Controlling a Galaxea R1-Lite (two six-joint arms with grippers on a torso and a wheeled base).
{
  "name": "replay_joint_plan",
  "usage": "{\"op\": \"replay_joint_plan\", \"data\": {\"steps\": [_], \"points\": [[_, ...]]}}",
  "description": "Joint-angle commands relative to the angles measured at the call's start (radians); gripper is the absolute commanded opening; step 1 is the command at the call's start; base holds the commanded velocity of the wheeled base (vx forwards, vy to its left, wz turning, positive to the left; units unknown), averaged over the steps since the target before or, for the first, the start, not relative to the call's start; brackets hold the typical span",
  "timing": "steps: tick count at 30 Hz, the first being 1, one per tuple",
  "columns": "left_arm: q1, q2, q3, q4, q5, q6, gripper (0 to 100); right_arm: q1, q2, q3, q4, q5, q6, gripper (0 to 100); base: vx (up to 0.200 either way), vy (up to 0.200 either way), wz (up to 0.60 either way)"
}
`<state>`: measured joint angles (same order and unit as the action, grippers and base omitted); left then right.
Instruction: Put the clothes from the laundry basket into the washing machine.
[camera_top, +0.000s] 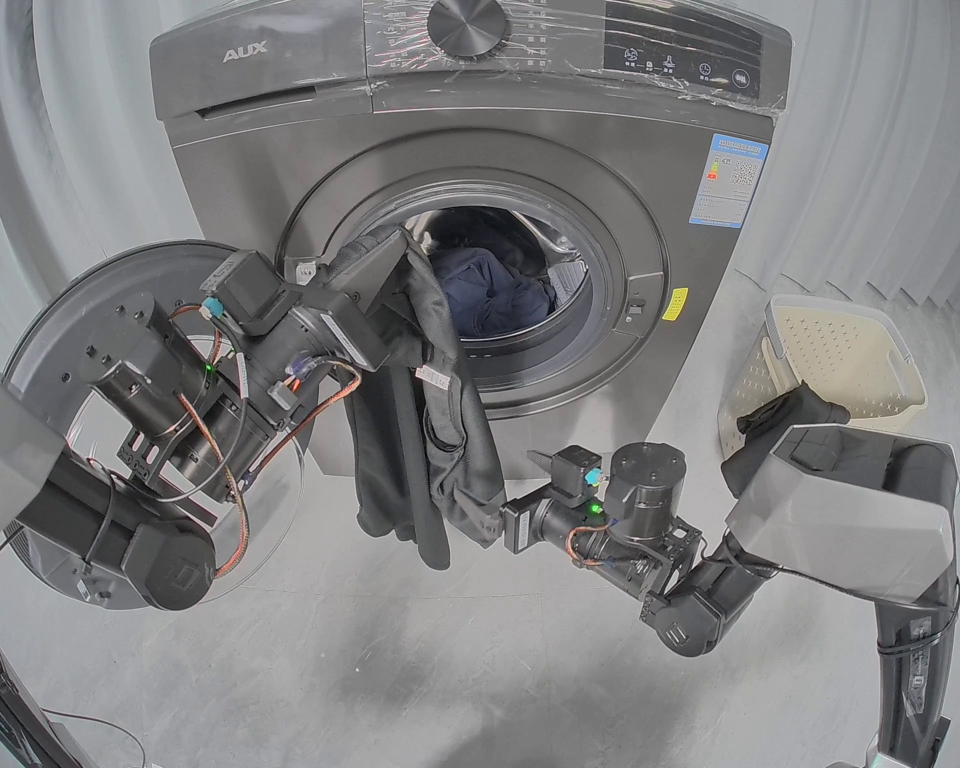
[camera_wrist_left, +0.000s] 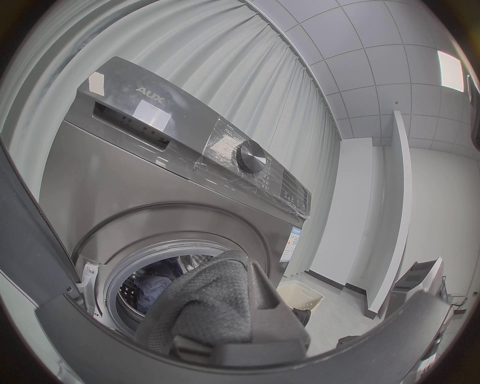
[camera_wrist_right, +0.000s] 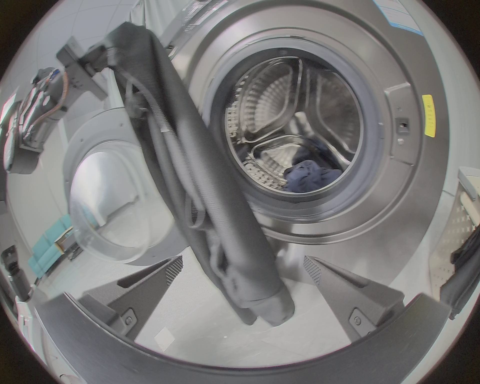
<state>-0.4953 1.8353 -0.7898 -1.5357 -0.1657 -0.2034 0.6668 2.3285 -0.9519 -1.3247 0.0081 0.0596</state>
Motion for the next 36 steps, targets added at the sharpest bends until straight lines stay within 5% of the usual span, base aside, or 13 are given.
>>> {"op": "replay_joint_plan", "data": {"steps": [1, 12, 17, 26, 36], "points": [[0.001, 0.005, -0.005, 0.0, 0.002, -0.001, 0, 0.039, -0.028, 0.038, -0.005, 0.021, 0.002, 100, 0.0, 0.0, 0.0], [0.003, 0.005, -0.008, 0.002, 0.003, -0.001, 0, 0.076, -0.014, 0.018, -0.011, 0.125, 0.034, 100, 0.0, 0.0, 0.0], [0.008, 0.009, -0.008, 0.003, 0.003, -0.001, 0, 0.07, 0.048, -0.082, 0.01, 0.122, 0.092, 100, 0.0, 0.0, 0.0], [0.009, 0.005, -0.006, 0.002, 0.002, -0.001, 0, 0.06, 0.173, -0.258, 0.033, 0.119, 0.097, 100, 0.0, 0.0, 0.0], [0.009, 0.002, -0.008, 0.002, 0.002, -0.001, 0, 0.013, 0.206, -0.334, 0.019, 0.098, 0.088, 100, 0.0, 0.0, 0.0]]}}
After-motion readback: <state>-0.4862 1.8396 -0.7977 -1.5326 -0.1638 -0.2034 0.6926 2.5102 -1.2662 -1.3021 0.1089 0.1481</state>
